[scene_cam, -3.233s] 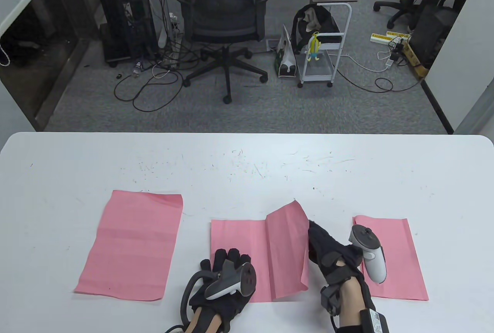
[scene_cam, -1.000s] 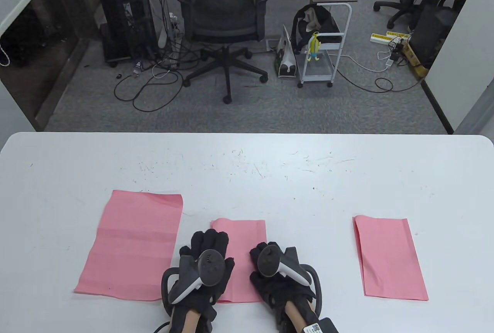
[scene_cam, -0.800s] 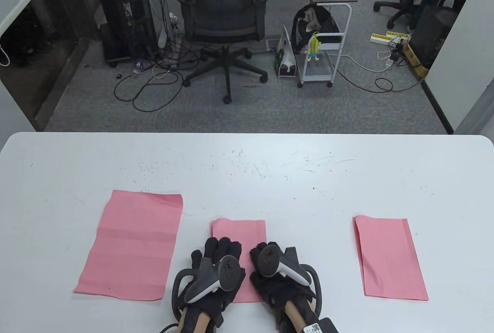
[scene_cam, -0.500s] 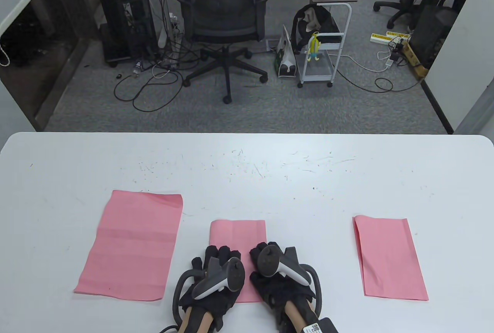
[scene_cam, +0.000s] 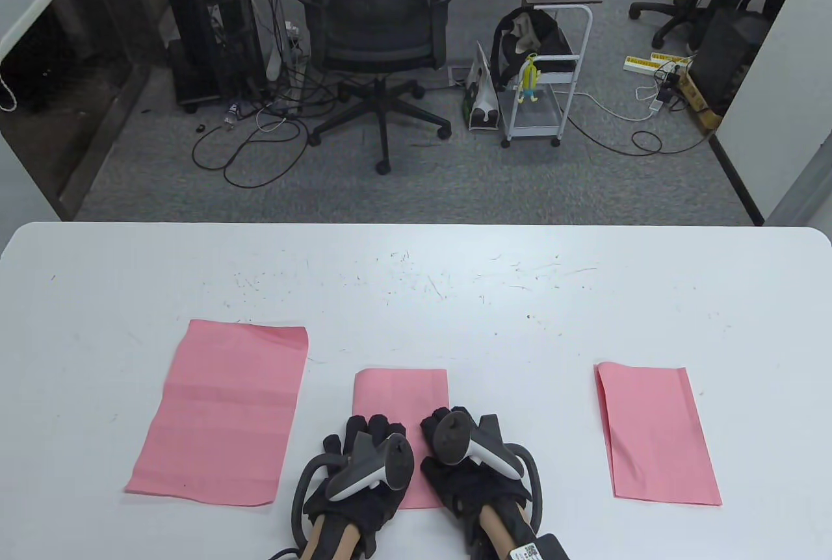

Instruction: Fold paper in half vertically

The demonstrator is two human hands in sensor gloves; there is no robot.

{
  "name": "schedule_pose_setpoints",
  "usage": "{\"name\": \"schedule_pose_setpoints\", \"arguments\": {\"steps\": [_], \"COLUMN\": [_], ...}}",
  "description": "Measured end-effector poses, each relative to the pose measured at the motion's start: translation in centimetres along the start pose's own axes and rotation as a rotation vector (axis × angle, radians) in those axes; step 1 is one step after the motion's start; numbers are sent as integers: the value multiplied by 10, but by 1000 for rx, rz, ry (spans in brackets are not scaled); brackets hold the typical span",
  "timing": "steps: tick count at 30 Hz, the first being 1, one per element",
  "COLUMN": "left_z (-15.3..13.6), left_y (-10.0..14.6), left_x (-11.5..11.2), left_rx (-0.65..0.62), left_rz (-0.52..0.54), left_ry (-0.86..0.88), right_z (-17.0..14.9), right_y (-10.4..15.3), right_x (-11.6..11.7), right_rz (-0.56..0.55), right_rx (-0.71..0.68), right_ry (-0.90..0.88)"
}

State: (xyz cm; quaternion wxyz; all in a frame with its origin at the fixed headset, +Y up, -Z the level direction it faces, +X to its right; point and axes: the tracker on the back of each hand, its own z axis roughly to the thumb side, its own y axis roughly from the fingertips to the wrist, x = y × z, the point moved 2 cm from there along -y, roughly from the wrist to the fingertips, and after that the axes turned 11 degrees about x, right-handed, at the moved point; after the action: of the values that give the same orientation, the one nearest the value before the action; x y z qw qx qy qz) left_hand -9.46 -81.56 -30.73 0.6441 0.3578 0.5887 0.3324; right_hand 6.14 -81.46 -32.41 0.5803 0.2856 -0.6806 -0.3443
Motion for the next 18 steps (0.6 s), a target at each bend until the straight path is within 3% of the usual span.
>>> {"name": "schedule_pose_setpoints", "arguments": {"steps": [7, 12, 18], "left_z": [0, 0, 0], "left_y": [0, 0, 0], "left_x": [0, 0, 0], "left_rx": [-1, -2, -3], "left_rz": [-2, -4, -6], "left_ry": [0, 1, 3], "right_z": [3, 10, 13], "right_y": [22, 35, 32], "right_x": [-18, -20, -13], "right_rz": [-80, -172, -157], "right_rx": [-78, -76, -44], "right_ry": [-124, -30, 63]}}
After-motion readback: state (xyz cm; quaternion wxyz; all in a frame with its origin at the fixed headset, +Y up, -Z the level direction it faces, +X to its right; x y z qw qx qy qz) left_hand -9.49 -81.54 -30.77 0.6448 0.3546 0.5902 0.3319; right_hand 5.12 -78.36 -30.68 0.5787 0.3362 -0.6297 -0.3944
